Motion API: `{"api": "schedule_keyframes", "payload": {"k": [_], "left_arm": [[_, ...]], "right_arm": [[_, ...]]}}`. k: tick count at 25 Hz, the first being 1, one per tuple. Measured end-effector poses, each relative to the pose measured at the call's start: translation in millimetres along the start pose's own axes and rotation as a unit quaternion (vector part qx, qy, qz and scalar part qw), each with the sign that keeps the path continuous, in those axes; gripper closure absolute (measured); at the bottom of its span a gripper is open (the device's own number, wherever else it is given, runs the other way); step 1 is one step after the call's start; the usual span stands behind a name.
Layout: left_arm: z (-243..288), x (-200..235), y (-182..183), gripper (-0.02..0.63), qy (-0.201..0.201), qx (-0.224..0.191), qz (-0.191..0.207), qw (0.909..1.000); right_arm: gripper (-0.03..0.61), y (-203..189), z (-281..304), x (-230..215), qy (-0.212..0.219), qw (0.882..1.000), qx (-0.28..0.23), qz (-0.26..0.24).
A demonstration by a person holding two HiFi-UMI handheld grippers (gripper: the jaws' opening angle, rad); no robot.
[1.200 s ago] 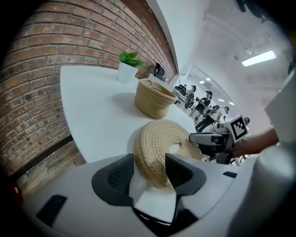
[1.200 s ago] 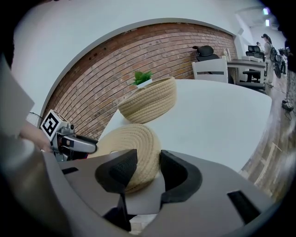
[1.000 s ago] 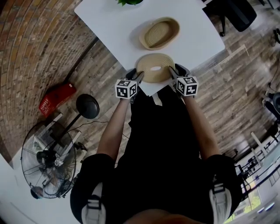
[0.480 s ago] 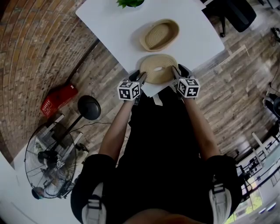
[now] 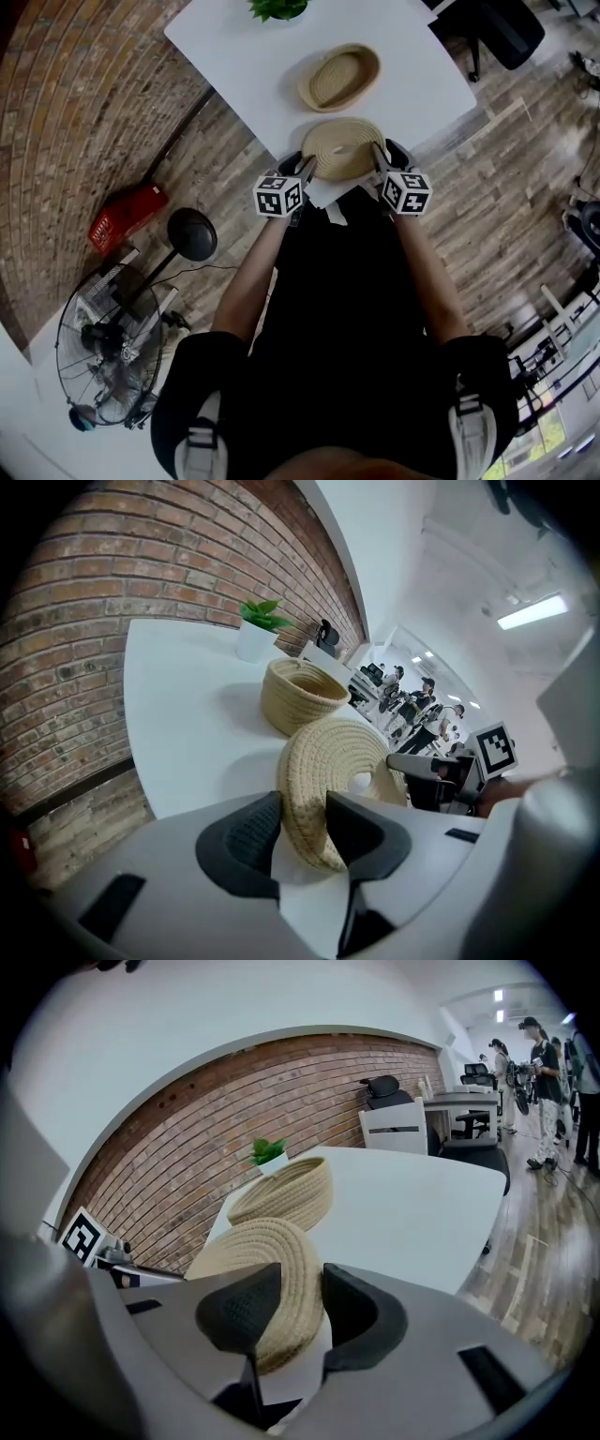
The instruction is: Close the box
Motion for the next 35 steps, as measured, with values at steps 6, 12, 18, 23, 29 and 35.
{"api": "schedule_keyframes", "payload": {"k": [6,12,18,23,29,35], "left_arm": [[1,-17,3,0.454,-0.015,-0.005,0.002,0.9999],[4,-35,12,0.456,-0.027,-0.015,0.007,0.9995],[1,-46,23,0.456,-0.031,-0.037,-0.007,0.9988],[-1,-49,39,0.459,-0.036,-0.056,-0.016,0.9977],[0,-43,62,0.462,-0.032,-0.065,-0.018,0.9972],[7,-36,80,0.462,-0.033,-0.067,-0.026,0.9969]], "right_arm": [[0.445,7,-15,-8,-0.023,1.0,-0.012,0.007],[0.445,21,-25,-19,-0.042,0.999,-0.034,0.005],[0.445,49,-18,-28,-0.047,0.997,-0.06,-0.015],[0.445,70,-10,-32,-0.046,0.996,-0.074,-0.021],[0.445,89,4,-31,-0.037,0.996,-0.076,-0.026],[0.445,112,23,-36,-0.026,0.996,-0.08,-0.031]]}}
Point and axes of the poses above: the fingertips, and each gripper's own axes: z forward along the fingers, x to its left, y out of its top, the point moved 9 cm from there along -z, backward along the fingers, and after that the axes turned 15 degrees about -z, right-handed, at the moved point
